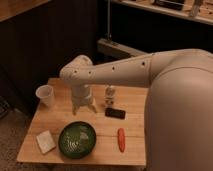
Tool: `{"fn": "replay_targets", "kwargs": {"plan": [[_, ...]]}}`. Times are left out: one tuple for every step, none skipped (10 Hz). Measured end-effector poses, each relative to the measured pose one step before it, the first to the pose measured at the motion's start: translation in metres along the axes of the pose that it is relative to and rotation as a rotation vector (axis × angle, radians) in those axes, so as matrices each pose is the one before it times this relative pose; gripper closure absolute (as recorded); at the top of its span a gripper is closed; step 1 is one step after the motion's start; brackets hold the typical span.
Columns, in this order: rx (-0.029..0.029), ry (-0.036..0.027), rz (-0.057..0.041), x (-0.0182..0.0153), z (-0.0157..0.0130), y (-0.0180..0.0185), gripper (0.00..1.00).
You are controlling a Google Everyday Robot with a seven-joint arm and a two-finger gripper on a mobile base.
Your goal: Pick up the ceramic bowl
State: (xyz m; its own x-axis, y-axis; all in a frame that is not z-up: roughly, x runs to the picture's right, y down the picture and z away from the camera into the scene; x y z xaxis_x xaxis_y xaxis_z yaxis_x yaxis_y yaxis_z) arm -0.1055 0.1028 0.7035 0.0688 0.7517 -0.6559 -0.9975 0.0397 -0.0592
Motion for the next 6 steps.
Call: {"fn": "replay_targets", "kwargs": {"plan": [[0.00007, 0.00001, 0.00002, 0.00001, 0.0, -0.00005, 0.35], [0.00001, 0.00001, -0.00006, 0.0, 0.00001, 0.00002, 0.35], [-0.0001, 0.00011, 0.00006, 0.00005, 0.00001, -0.00001, 0.35], [-0.00273, 0.00327, -0.00171, 0.00141, 0.00076, -0.00086, 0.35], [-0.01251, 0.01173, -0.008, 0.00418, 0.00441, -0.00412, 0.35], [-0.00778, 0.00924, -0.00263, 0.00436, 0.00451, -0.00861, 0.35]]}}
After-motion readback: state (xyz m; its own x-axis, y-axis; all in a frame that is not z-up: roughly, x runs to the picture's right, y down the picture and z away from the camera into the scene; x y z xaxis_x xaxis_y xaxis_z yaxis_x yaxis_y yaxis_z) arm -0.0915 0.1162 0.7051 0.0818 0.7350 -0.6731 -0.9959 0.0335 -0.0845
